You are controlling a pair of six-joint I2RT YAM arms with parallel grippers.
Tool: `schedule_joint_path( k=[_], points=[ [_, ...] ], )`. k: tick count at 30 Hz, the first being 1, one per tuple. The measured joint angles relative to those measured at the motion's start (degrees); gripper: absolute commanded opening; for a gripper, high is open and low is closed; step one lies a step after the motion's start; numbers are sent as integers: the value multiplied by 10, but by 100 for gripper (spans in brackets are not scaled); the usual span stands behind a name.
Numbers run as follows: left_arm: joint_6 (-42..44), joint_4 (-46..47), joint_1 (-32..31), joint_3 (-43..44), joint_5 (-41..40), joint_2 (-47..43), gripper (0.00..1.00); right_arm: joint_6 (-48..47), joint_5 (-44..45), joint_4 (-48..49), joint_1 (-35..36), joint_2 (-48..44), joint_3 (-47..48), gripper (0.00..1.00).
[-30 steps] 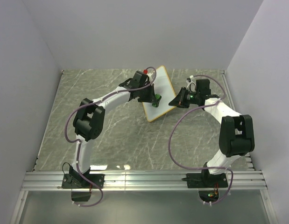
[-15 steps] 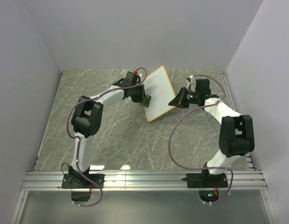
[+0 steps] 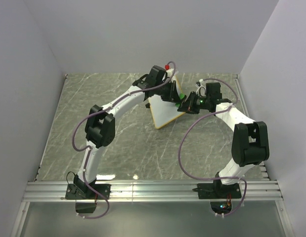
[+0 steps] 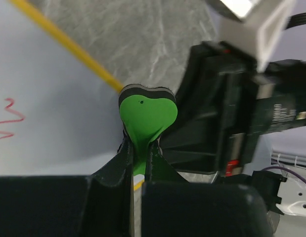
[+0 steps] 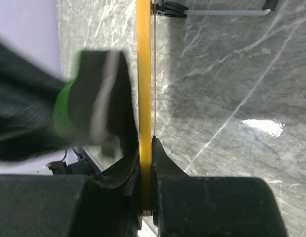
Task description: Erase the whiteboard
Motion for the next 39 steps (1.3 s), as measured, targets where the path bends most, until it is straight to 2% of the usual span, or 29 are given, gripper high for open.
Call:
schedule_joint_path(
  k=[7,18,22,27,33,39],
  points=[
    [-6,-19,2,52,-7,31,0,-3,8,-10,3,0,4,11],
    [-9,-66,102,52,-47,90,0,-4,10,-20,5,0,6,11],
    [-8,-77,120,39,-63,98,0,-3,9,-22,5,0,8,11],
    [7,-79,115,21,-74,87,0,-3,7,-28,5,0,10,11],
    [45,-138,87,68,-79,86,0,-3,9,-31,8,2,15,11],
    [52,-129,44,85,-14,65,0,-5,12,-36,10,5,18,10]
  ],
)
